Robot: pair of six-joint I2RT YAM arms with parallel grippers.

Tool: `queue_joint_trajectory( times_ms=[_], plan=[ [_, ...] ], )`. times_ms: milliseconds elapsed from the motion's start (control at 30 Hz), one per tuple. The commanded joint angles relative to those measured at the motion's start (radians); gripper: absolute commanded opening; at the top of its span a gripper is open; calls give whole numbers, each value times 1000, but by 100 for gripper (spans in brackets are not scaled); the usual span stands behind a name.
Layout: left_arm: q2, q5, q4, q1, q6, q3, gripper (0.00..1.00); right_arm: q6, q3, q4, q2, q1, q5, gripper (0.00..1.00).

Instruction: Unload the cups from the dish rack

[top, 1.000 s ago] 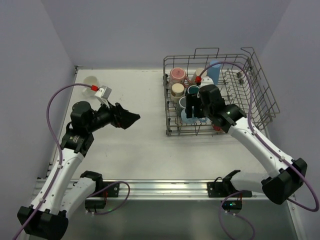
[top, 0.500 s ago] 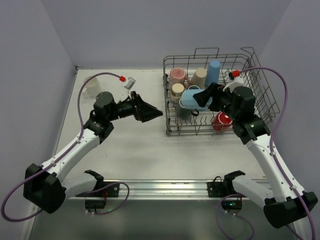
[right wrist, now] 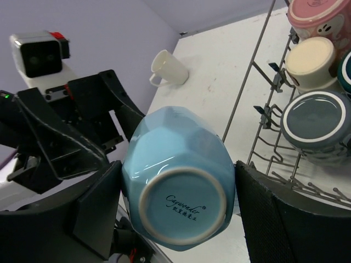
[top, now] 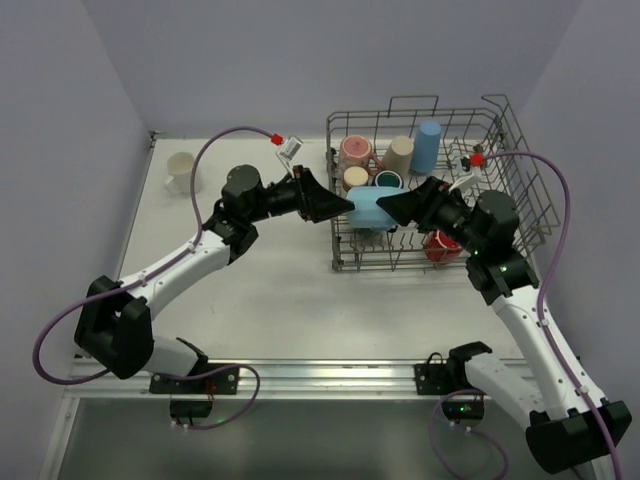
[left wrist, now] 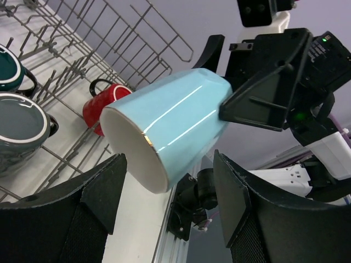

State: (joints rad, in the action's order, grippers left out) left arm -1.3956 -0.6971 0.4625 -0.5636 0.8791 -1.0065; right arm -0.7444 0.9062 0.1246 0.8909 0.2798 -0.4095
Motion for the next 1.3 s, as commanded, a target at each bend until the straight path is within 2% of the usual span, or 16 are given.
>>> queue_joint_trajectory(
  times_ms=[0, 100, 333, 433, 533, 567, 633, 700, 767, 833, 867, 933, 967, 1033, 1133, 1267],
  plan=[
    [-11, 24, 33, -10, -5, -50, 71, -65, -1, -198, -58, -27, -69, 27],
    [-20, 24, 28, -16, 0, -50, 71, -78, -16, -217, -67, -34, -84, 27],
    [-46, -41, 155, -61, 93, -52, 70, -96, -39, -250, -41, -34, -110, 28],
    [-46, -44, 183, -82, 109, -50, 64, -104, -46, -263, -38, -34, -117, 28],
    [-33, -36, 212, -85, 124, -41, 51, -105, -56, -264, -41, -34, -112, 28],
    [-29, -27, 215, -85, 127, -37, 40, -105, -59, -266, -41, -36, -112, 28],
    [-22, -21, 220, -87, 126, -38, 29, -116, -73, -279, -37, -36, -117, 29],
    [-14, -12, 226, -87, 126, -37, 10, -125, -82, -296, -33, -36, -120, 31],
    [-5, 10, 232, -85, 118, -34, 0, -136, -96, -307, -26, -36, -129, 38],
    [15, 27, 238, -87, 110, -29, 0, -144, -112, -319, -18, -37, -137, 47],
    [24, 47, 240, -85, 103, -21, 0, -148, -113, -319, -7, -36, -150, 64],
    [55, 71, 243, -87, 84, -15, 0, -148, -112, -296, 9, -36, -156, 80],
    [66, 94, 248, -87, 69, -6, 0, -147, -115, -295, 16, -36, -169, 92],
    [89, 116, 220, -85, 46, -15, 0, -150, -119, -298, 25, -36, -176, 99],
    [110, 195, 32, -84, -60, -79, 0, -141, -121, -292, 11, -36, -164, 99],
    [141, 420, -192, -82, -242, -159, 0, -122, -121, -275, -15, -36, -143, 99]
  ],
)
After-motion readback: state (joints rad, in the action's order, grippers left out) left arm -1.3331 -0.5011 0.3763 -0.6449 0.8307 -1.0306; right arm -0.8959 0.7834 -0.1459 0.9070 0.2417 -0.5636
